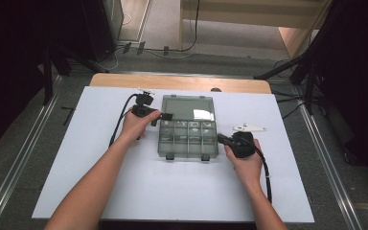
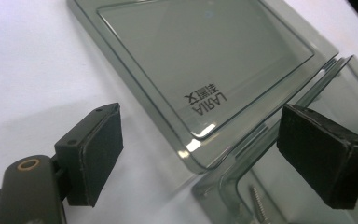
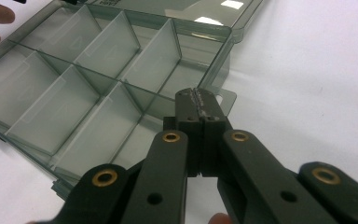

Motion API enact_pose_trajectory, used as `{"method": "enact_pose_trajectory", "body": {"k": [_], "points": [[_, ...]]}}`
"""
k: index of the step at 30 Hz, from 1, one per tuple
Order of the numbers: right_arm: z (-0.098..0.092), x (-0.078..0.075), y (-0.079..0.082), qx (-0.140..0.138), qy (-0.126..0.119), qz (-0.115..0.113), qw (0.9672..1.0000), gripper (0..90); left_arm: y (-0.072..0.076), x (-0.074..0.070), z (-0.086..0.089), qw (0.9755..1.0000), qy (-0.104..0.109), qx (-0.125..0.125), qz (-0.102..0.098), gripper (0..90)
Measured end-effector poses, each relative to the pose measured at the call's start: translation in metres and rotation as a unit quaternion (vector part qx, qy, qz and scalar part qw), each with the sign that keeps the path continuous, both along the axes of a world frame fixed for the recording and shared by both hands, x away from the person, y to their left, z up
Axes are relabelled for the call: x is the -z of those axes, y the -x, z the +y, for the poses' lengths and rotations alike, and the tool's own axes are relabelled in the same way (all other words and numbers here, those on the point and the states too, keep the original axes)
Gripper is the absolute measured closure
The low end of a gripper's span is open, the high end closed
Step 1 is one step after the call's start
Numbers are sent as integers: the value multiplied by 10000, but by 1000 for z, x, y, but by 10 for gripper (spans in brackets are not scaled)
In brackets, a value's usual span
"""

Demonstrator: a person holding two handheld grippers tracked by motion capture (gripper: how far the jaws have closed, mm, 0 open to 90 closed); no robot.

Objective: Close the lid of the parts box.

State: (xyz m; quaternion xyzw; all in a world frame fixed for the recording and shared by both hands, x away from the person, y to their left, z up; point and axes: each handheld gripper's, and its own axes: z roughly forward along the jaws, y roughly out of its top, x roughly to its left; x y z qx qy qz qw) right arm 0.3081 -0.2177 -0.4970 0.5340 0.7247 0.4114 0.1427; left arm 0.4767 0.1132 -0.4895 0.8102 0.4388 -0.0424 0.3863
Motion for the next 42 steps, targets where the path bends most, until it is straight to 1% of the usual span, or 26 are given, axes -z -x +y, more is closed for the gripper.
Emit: {"method": "enact_pose_trajectory", "body": {"k": [2, 5, 7, 9, 11, 12, 15, 17, 20, 22, 24, 26, 28, 33, 36, 38, 41, 42], "points": [[1, 0, 0, -12, 25, -18, 10000, 900, -1, -1, -3, 10000, -15, 16, -2, 148], [0, 0, 0, -23, 30, -31, 10000, 900, -3, -2, -7, 9999, -64, 3, 79, 149], [0, 0, 0, -25, 32, -29, 10000, 900, -4, 0, -9, 9999, -22, -46, 162, 149], [1, 0, 0, -27, 41, -36, 10000, 900, -5, 1, -12, 9998, -97, -89, 141, 149], [1, 0, 1, -25, 76, -57, 10000, 900, -5, 1, -13, 9997, -133, -124, 165, 149], [1, 0, 1, -22, 89, -56, 9999, 900, -6, 1, -13, 9997, -168, -109, 164, 149], [2, 0, 0, -11, 79, -79, 9999, 900, -7, 3, -14, 9996, -136, -124, 198, 149], [2, 1, 0, -5, 77, -84, 9999, 900, -7, 3, -14, 9996, -134, -146, 192, 171], [2, 1, 0, 0, 74, -85, 9999, 900, -7, 3, -14, 9996, -161, -158, 183, 171], [3, 0, 0, -17, 96, -87, 9999, 900, -7, 3, -14, 9994, -138, -164, 255, 184], [3, 0, 1, -26, 112, -73, 9999, 900, -7, 3, -14, 9994, -146, -160, 268, 187], [3, 0, 0, -11, 96, -70, 9999, 900, -7, 3, -14, 9994, -92, -141, 307, 201], [3, 0, 1, -17, 108, -73, 9999, 900, -7, 3, -14, 9993, 11, -119, 361, 235], [4, 0, 1, 12, 139, -98, 9999, 900, -5, 0, -16, 9997, -60, -103, 219, 250], [4, 0, 1, 2, 156, -113, 9998, 900, -4, -1, -16, 9997, -108, -102, 167, 267], [4, 0, 1, -1, 157, -113, 9998, 900, -3, -2, -16, 9998, -69, -122, 147, 278], [4, 0, 2, -6, 156, -113, 9998, 900, -3, -3, -15, 9999, -105, -89, 79, 298], [4, 0, 2, -5, 154, -114, 9998, 900, -2, -3, -15, 9999, -66, -116, 60, 311]]}}
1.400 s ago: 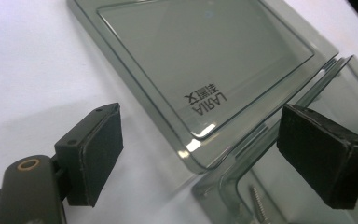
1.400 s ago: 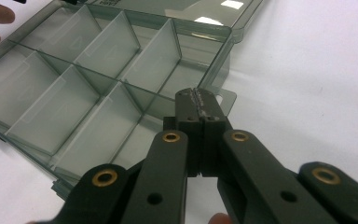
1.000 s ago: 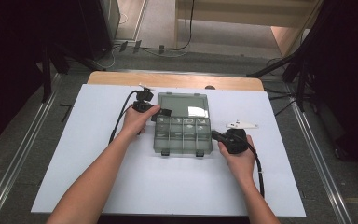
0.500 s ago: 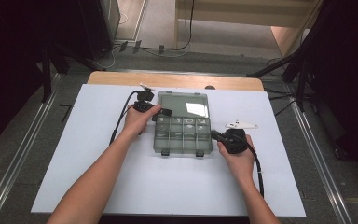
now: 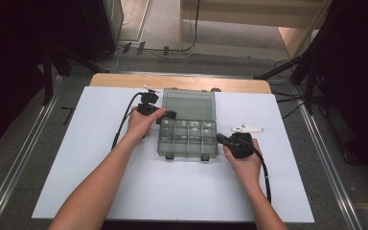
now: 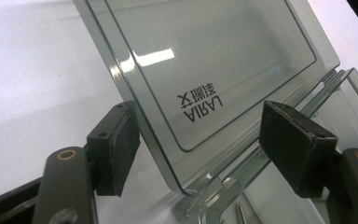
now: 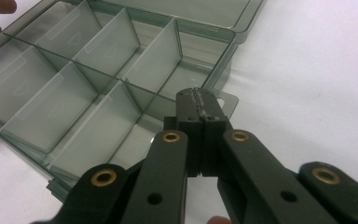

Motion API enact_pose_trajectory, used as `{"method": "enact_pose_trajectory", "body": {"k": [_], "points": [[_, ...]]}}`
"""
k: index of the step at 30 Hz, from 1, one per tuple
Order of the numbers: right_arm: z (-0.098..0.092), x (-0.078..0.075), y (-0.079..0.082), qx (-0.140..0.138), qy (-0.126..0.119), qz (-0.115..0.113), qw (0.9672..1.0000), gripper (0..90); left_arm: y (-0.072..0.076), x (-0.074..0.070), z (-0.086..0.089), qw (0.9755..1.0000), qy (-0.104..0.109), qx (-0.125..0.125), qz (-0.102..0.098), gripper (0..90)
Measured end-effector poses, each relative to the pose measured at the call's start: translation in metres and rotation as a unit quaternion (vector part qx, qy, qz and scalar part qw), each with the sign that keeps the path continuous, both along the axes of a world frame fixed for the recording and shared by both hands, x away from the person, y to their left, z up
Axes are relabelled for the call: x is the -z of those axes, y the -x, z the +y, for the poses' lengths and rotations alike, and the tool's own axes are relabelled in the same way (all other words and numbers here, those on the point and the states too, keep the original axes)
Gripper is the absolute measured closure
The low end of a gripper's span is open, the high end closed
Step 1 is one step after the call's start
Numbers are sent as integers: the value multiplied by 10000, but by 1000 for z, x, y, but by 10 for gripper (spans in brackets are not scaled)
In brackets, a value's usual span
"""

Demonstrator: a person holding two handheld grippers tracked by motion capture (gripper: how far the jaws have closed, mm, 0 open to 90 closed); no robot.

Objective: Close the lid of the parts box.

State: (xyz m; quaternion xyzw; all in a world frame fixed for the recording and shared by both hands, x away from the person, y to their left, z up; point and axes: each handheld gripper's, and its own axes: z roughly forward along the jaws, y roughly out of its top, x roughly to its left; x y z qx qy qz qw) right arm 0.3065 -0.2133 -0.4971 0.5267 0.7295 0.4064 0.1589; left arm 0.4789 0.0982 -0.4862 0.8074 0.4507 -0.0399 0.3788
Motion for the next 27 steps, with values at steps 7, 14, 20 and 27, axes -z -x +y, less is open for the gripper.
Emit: {"method": "enact_pose_trajectory", "body": {"k": [7, 14, 20, 27], "points": [[1, -1, 0, 10, 60, -8, 10000, 900, 2, -2, 0, 9994, -245, -148, -197, 453], [2, -1, 1, 18, 65, -10, 10000, 900, 4, -5, -2, 9986, -384, -147, -326, 486], [2, -1, 1, 43, 71, -15, 10000, 900, 5, -7, -3, 9979, -464, -186, -420, 505], [3, -1, 1, 30, 107, -40, 9999, 900, 5, -14, 7, 9988, -195, -346, -289, 664]]}}
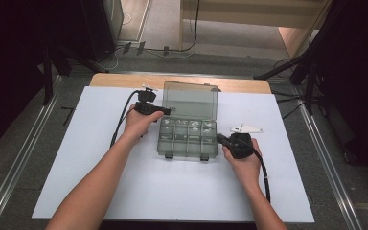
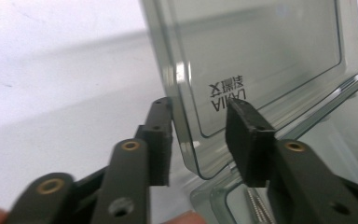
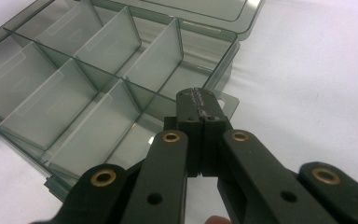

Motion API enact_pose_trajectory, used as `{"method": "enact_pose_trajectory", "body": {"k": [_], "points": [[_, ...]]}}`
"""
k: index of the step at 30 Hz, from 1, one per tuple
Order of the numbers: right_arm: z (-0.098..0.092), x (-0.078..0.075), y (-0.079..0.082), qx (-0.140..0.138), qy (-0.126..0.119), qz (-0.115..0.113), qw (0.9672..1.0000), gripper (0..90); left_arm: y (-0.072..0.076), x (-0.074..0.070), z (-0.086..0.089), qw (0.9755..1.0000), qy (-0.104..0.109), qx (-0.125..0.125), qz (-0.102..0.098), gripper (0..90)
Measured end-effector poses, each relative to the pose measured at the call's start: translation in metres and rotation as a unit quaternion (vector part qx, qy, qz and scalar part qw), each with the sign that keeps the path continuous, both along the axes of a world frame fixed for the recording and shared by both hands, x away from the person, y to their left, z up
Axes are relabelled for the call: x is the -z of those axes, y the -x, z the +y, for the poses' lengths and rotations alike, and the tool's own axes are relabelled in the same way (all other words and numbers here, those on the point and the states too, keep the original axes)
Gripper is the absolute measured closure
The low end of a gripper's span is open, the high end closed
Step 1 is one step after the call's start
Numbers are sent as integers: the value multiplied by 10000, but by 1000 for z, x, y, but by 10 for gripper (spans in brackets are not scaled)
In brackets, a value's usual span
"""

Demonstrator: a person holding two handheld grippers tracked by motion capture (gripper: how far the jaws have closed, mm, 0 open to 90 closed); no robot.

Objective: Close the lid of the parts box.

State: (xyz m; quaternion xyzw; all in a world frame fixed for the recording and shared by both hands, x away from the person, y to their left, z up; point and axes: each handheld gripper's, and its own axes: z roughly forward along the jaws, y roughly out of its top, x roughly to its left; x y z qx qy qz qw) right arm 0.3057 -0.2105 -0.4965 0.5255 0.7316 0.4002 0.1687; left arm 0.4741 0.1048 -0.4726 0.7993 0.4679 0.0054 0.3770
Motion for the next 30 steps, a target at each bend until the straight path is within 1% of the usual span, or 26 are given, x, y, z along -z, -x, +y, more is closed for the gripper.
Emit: {"method": "enact_pose_trajectory", "body": {"k": [2, 4, 6, 10, 11, 14, 15, 17, 18, 19, 21, 23, 24, 25, 26, 27, 28, 29, 30], "points": [[0, 0, 0, 1, 11, 5, 10000, 900, 1, -2, 2, 10000, 47, 19, -80, 703], [0, 0, 0, 9, 13, 3, 10000, 900, 3, -3, 2, 9998, -2, 53, -172, 710], [0, 0, 0, 9, 4, 1, 10000, 900, 5, -2, 2, 9997, 7, 61, -253, 713], [0, 0, 0, -7, 17, 6, 10000, 900, 6, -1, 3, 9996, 36, 31, -296, 715], [0, -1, -1, -23, 39, -2, 10000, 900, 7, -1, 3, 9995, 43, 28, -309, 715], [0, -3, -3, -102, 149, 75, 9998, 900, 7, -1, 3, 9994, 45, 30, -333, 716], [0, -4, -4, -95, 183, 76, 9998, 886, 7, -1, 3, 9994, 41, 24, -334, 716], [-2, -7, -7, -110, 139, 47, 9998, 862, 7, -1, 3, 9994, 39, 24, -338, 717], [-3, -8, -8, -63, 144, 17, 9999, 856, 7, -1, 3, 9994, 48, 23, -341, 717], [-4, -11, -12, -10, 129, -29, 9999, 838, 7, -1, 4, 9994, 49, 19, -344, 717], [-7, -17, -19, 35, 22, -83, 10000, 761, 8, 0, 4, 9994, 50, -5, -355, 717], [-8, -22, -28, 25, -143, -97, 9998, 659, 8, 1, 4, 9994, 75, -18, -344, 717], [-9, -25, -33, 20, -155, -103, 9998, 597, 8, 1, 4, 9994, 79, -19, -347, 718], [-8, -27, -38, 20, -169, -128, 9998, 569, 8, 1, 4, 9993, 79, -14, -352, 718], [-8, -29, -44, 12, -201, -124, 9997, 562, 8, 1, 4, 9993, 76, -12, -359, 718], [-9, -29, -50, -48, -234, -105, 9997, 539, 8, 1, 4, 9993, 70, -16, -363, 718], [-8, -29, -54, -36, -256, -112, 9996, 523, 8, 1, 4, 9994, 57, -10, -355, 718], [-8, -29, -60, 33, -214, -103, 9997, 518, 8, 1, 4, 9994, 54, -9, -354, 717], [-8, -28, -65, 33, -191, -103, 9998, 506, 8, 2, 5, 9993, 64, -9, -357, 718]]}}
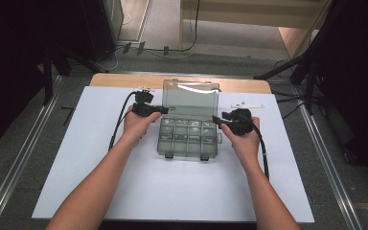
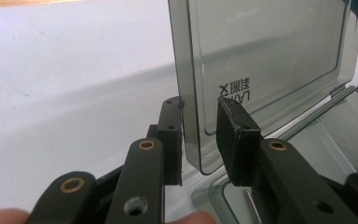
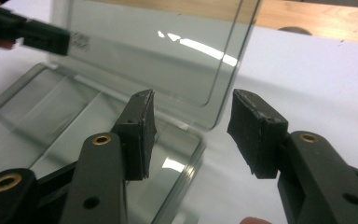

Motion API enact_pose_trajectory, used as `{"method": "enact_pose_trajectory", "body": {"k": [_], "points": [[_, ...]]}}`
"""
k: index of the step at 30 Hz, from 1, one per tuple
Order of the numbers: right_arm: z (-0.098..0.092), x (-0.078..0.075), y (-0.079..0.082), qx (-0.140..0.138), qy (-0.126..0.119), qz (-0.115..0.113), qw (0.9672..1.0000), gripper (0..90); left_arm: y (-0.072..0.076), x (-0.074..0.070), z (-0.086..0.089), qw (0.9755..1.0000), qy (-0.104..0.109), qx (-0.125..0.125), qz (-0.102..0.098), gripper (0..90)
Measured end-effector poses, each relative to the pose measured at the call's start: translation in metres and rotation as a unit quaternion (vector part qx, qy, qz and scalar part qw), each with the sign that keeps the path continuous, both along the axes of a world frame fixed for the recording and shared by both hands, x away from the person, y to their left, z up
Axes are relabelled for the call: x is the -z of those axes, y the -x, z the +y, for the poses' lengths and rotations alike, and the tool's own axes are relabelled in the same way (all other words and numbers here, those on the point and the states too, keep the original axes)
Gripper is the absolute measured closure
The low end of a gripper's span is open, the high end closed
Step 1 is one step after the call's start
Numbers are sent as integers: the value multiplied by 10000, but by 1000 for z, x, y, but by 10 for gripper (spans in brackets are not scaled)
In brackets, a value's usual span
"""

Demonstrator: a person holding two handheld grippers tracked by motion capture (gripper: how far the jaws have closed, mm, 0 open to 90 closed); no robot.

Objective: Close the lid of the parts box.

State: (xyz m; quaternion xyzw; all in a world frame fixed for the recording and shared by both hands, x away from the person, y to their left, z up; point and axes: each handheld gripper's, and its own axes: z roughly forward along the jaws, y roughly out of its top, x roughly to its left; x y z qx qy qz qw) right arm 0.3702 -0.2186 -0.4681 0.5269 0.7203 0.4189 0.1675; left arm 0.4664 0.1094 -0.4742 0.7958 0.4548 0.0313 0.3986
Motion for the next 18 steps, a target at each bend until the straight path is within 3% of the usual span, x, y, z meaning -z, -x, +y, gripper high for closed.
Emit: {"method": "enact_pose_trajectory", "body": {"k": [7, 14, 18], "points": [[4, 2, -29, -44, -167, 162, 9997, 387, 0, 1, 0, 10000, 19, -2, -13, 718], [9, 8, -48, 53, -400, 335, 9986, 353, -1, 3, 1, 9999, 27, -62, 85, 711], [8, 14, -54, 184, -432, 484, 9977, 355, -1, 2, 0, 10000, 38, -46, 25, 718]]}}
